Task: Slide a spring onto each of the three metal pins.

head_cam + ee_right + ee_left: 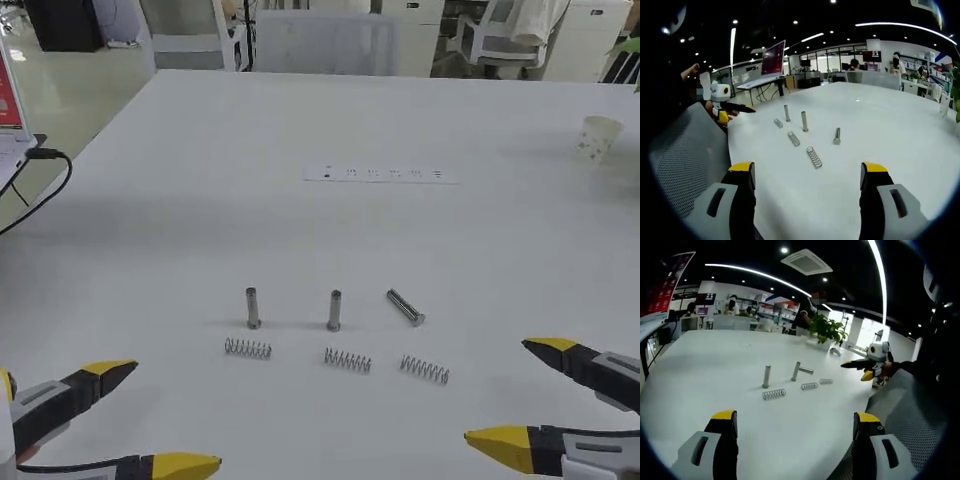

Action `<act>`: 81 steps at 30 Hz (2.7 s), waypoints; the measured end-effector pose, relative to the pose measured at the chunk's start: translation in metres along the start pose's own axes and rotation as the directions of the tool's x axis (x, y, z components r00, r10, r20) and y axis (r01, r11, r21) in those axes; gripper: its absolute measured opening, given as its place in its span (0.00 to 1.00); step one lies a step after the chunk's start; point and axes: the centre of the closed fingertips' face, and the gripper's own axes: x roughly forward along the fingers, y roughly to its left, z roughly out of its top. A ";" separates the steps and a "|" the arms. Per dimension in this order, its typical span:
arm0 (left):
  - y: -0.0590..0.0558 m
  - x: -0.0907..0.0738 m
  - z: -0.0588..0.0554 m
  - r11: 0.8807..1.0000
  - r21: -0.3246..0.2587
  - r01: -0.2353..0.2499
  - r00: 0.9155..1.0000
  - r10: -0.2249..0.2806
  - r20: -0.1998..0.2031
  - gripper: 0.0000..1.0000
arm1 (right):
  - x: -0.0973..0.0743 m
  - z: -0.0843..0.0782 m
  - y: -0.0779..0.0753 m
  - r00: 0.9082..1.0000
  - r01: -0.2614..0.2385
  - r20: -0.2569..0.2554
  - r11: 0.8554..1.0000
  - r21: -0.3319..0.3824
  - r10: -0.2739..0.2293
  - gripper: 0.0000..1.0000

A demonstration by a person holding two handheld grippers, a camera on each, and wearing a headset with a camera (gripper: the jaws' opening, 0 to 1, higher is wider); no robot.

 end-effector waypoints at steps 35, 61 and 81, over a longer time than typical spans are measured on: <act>-0.004 0.008 -0.002 0.999 0.010 0.030 0.999 -0.030 -0.029 0.93 | -0.007 -0.010 0.000 1.000 0.016 -0.006 1.000 0.026 -0.016 0.86; -0.002 0.010 -0.001 1.000 0.007 0.028 0.999 -0.028 -0.027 0.93 | -0.004 -0.009 -0.003 1.000 0.011 -0.017 1.000 0.020 -0.011 0.85; -0.002 0.011 0.000 1.000 0.006 0.026 1.000 -0.026 -0.018 0.93 | 0.002 0.004 -0.010 1.000 0.008 -0.024 1.000 -0.002 -0.008 0.84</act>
